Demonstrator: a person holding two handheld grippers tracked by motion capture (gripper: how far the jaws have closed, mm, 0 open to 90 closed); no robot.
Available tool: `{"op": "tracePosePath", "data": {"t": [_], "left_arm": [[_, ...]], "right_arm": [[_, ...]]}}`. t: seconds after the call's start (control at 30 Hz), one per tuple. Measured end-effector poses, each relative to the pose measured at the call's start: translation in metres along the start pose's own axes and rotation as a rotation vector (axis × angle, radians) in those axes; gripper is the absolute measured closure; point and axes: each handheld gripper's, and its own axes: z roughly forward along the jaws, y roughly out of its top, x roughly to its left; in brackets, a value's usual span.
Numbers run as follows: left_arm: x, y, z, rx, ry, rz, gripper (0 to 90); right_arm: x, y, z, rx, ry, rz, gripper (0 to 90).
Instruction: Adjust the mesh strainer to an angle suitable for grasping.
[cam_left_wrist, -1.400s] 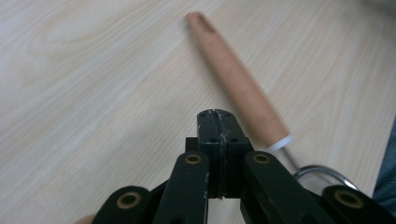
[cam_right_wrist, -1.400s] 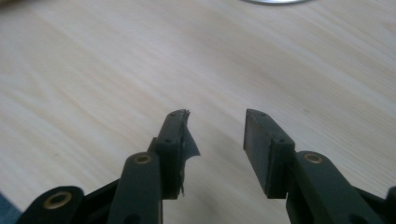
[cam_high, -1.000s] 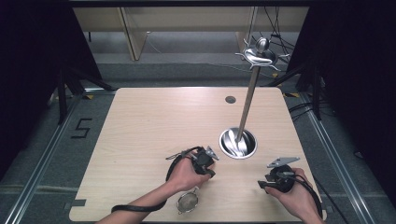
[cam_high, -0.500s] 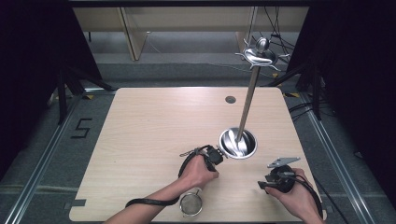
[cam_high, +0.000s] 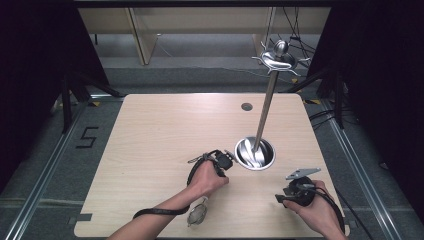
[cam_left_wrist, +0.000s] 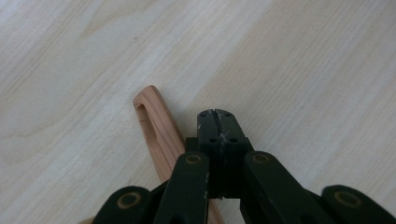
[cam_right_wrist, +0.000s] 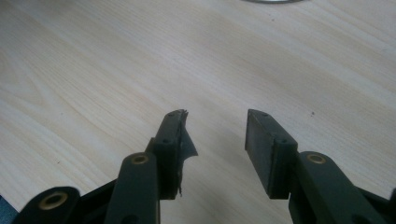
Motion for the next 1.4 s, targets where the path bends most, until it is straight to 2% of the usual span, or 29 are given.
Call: {"op": "tracePosePath", "data": {"t": [0.17,0.27,0.33,0.37,0.4,0.43,0.47,0.6,0.83,0.87,0.9,0.97,1.07,1.1,1.13,1.17,1.2,1.23,1.27,1.3,1.33,1.4], "left_arm": [[0.004,-0.001,-0.004,-0.012,0.007,-0.015,87.9],[0.005,-0.003,-0.012,-0.025,-0.002,-0.022,83.2],[0.005,-0.005,-0.020,-0.043,0.002,-0.025,74.6],[0.005,-0.007,-0.024,-0.050,0.003,-0.027,74.6],[0.005,-0.011,-0.032,-0.042,-0.002,-0.044,67.4],[0.005,-0.011,-0.032,-0.042,-0.002,-0.044,62.3],[0.005,-0.016,-0.036,-0.015,-0.019,-0.067,58.2],[-0.001,-0.027,-0.038,0.039,-0.029,-0.077,51.0],[-0.006,-0.036,-0.034,0.087,-0.038,-0.107,44.6],[-0.006,-0.037,-0.032,0.094,-0.044,-0.126,44.6],[-0.005,-0.039,-0.029,0.101,-0.050,-0.182,44.6],[-0.003,-0.040,-0.025,0.105,-0.055,-0.202,45.1],[-0.003,-0.042,-0.023,0.124,-0.053,-0.205,45.8],[-0.004,-0.043,-0.021,0.123,-0.045,-0.195,46.3],[-0.005,-0.043,-0.021,0.143,-0.031,-0.183,46.8],[-0.006,-0.043,-0.020,0.148,-0.015,-0.170,46.8],[-0.007,-0.043,-0.020,0.154,0.013,-0.119,49.8],[-0.007,-0.042,-0.020,0.153,0.022,-0.105,51.3],[-0.009,-0.042,-0.019,0.151,0.017,-0.130,52.9],[-0.009,-0.042,-0.019,0.151,0.017,-0.130,56.2],[-0.008,-0.042,-0.020,0.154,0.025,-0.101,57.6],[-0.007,-0.043,-0.020,0.142,0.032,-0.100,59.7]], "right_arm": [[0.000,-0.001,-0.001,0.001,0.004,0.002,58.1],[0.000,0.000,-0.001,0.000,0.008,-0.002,57.6],[-0.001,0.000,-0.002,-0.005,0.010,0.003,57.0],[-0.001,0.000,-0.002,-0.005,0.010,0.003,57.0],[-0.001,0.000,-0.001,-0.014,0.006,-0.007,56.7],[-0.001,0.000,-0.001,-0.014,0.006,-0.007,56.7],[0.000,0.000,-0.001,-0.006,0.014,0.006,56.3],[0.001,0.001,-0.001,-0.015,0.015,0.014,55.5],[0.003,0.001,-0.001,-0.007,0.021,0.018,55.0],[0.005,0.002,-0.001,-0.012,0.018,0.023,54.9],[0.005,0.001,-0.001,-0.014,0.020,0.008,54.7],[0.005,0.001,-0.001,-0.014,0.020,0.003,54.5],[0.005,0.001,0.000,-0.018,0.022,-0.002,54.5],[0.004,0.002,0.001,-0.018,0.022,-0.005,54.4],[0.005,0.002,0.000,-0.010,0.026,0.006,54.3],[0.005,0.002,0.000,-0.010,0.026,0.006,54.3],[0.005,0.002,0.001,-0.015,0.024,0.008,54.3],[0.004,0.001,0.000,-0.011,0.025,0.003,54.2],[0.005,0.001,0.000,-0.011,0.026,0.004,54.2],[0.005,0.001,0.000,-0.011,0.026,0.004,54.2],[0.005,0.001,0.000,-0.009,0.026,0.005,54.1],[0.005,0.001,0.000,-0.011,0.027,0.004,54.0]]}}
